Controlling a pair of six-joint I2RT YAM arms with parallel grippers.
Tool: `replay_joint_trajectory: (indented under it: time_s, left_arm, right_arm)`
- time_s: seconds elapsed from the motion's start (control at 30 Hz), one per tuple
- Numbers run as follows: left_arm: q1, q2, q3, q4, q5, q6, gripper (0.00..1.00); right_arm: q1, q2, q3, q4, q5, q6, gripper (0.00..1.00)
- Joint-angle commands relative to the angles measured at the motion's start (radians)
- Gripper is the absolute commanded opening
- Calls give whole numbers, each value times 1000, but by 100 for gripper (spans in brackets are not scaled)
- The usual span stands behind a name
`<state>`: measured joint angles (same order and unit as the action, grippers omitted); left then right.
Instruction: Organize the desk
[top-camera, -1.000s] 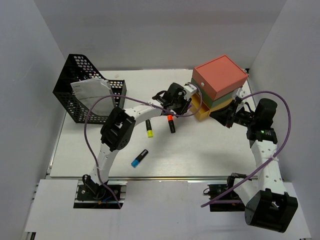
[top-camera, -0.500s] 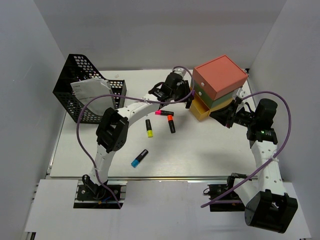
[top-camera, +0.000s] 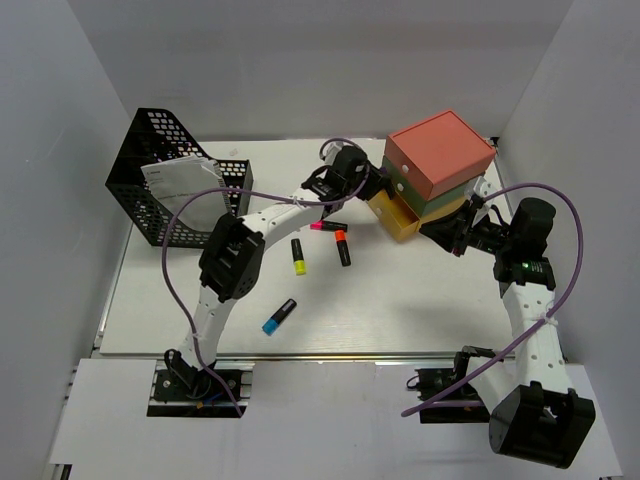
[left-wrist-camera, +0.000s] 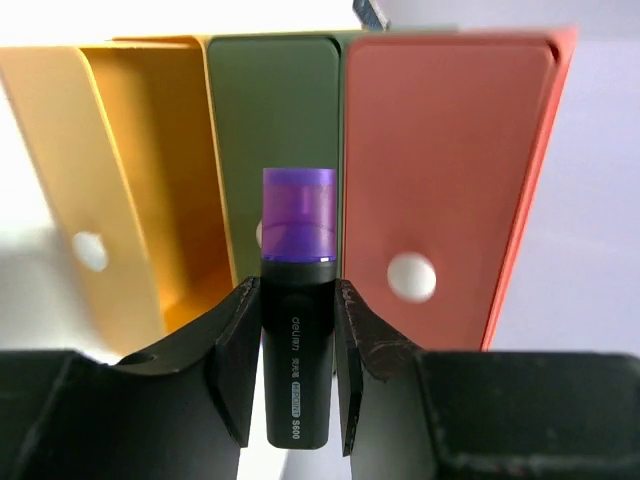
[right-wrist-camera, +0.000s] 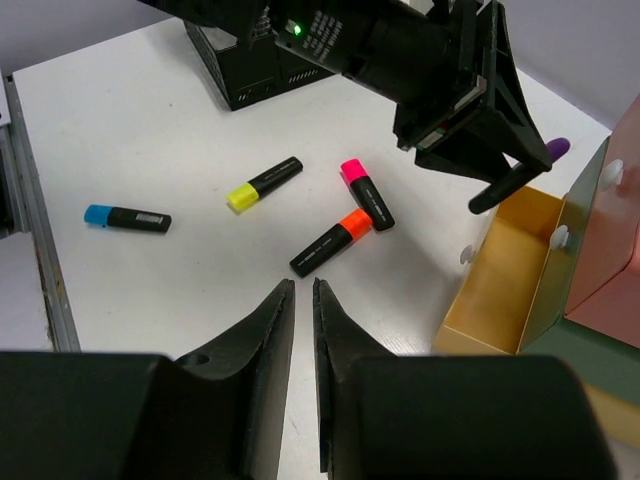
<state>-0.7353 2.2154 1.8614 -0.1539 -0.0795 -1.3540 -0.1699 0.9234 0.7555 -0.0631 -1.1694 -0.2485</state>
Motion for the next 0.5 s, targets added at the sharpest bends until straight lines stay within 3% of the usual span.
replay_joint_trajectory:
  time_s: [0.0, 0.33, 0.37, 0.47]
  left_arm:
    - [2, 29, 15, 83, -51, -140, 0]
    - [-7, 95, 24, 123, -14, -186, 1]
    - [-7, 92, 12, 138, -5, -185, 17]
    - [-7, 78, -36, 226, 29, -172, 44]
  right_arm:
    - [-6, -15, 22, 3, 2, -20, 19]
    - [-6, -21, 21, 2, 8, -25, 18]
    - [-6, -20, 21, 0, 8, -25, 19]
    - [-5, -21, 21, 0, 8, -25, 19]
